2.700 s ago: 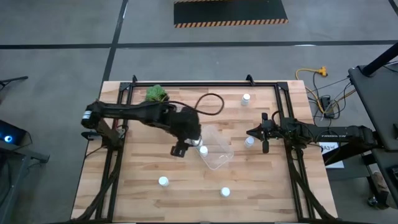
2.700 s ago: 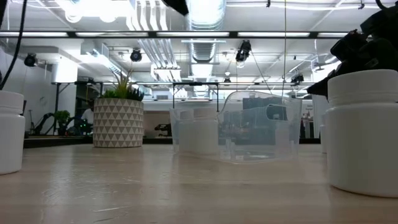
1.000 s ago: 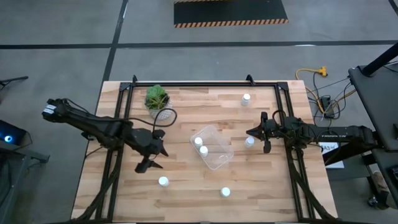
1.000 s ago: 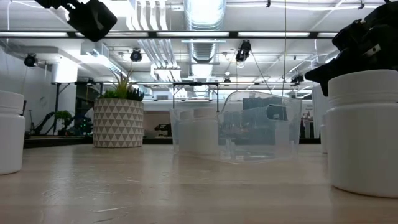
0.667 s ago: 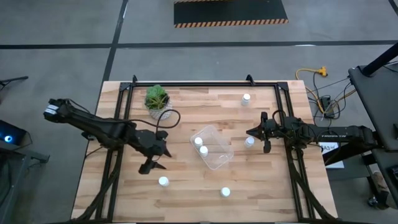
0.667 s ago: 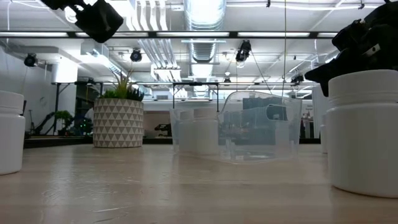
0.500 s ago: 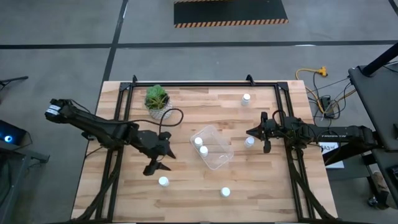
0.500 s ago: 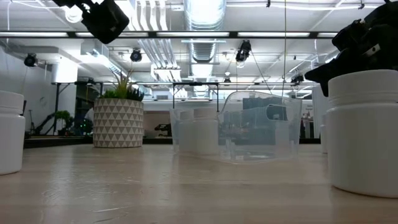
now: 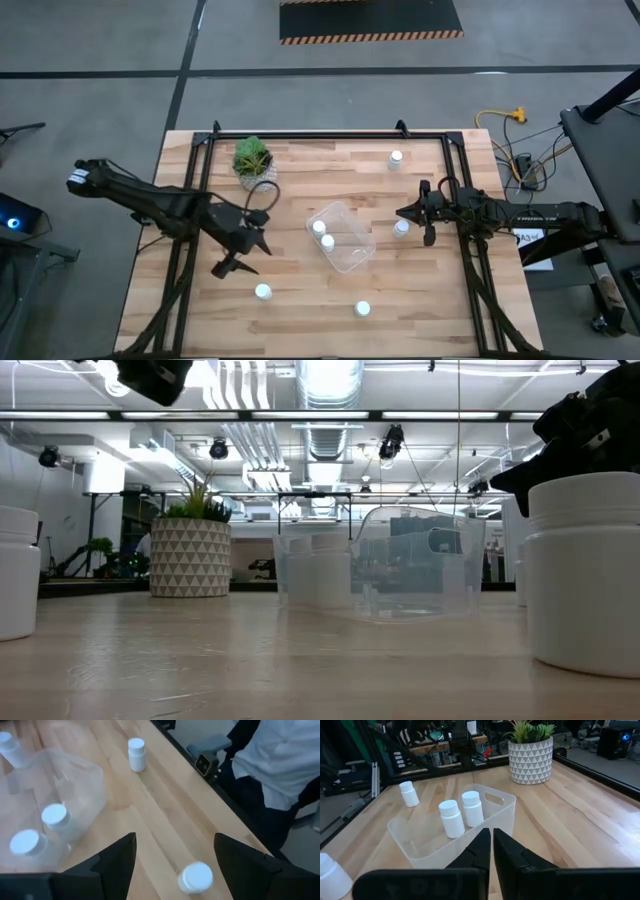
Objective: Pick and place pill bottles into a basket
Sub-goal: Put the white medicine bottle in the transparent bin
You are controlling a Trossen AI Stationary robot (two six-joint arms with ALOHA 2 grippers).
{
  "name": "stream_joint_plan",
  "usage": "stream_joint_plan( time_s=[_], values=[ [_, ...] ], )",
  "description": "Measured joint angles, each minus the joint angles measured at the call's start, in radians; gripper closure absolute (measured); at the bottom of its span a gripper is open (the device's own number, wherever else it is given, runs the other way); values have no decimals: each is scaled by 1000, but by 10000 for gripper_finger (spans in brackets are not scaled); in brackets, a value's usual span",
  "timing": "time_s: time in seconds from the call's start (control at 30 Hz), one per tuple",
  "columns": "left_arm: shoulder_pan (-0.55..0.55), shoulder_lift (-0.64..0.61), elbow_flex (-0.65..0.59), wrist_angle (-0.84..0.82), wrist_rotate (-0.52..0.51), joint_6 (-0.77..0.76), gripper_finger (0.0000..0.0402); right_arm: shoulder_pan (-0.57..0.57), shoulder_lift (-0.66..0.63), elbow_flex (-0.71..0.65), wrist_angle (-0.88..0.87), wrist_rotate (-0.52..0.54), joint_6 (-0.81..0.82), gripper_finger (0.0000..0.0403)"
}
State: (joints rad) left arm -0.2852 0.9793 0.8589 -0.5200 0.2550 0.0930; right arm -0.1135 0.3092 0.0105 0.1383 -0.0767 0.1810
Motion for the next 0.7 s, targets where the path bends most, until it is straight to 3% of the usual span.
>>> stream_joint_plan(
  time_s=[0.17, 0.33, 0.7],
  values=[
    [0, -129, -3, -116, -8, 0, 153, 0, 0, 0, 0, 1, 0, 390],
    [0, -198, -39, -117, -35, 1, 153, 0, 0, 0, 3, 0, -1, 390],
    [0, -121, -108, -115, -37, -7, 153, 0, 0, 0, 3, 0, 3, 390]
  ],
)
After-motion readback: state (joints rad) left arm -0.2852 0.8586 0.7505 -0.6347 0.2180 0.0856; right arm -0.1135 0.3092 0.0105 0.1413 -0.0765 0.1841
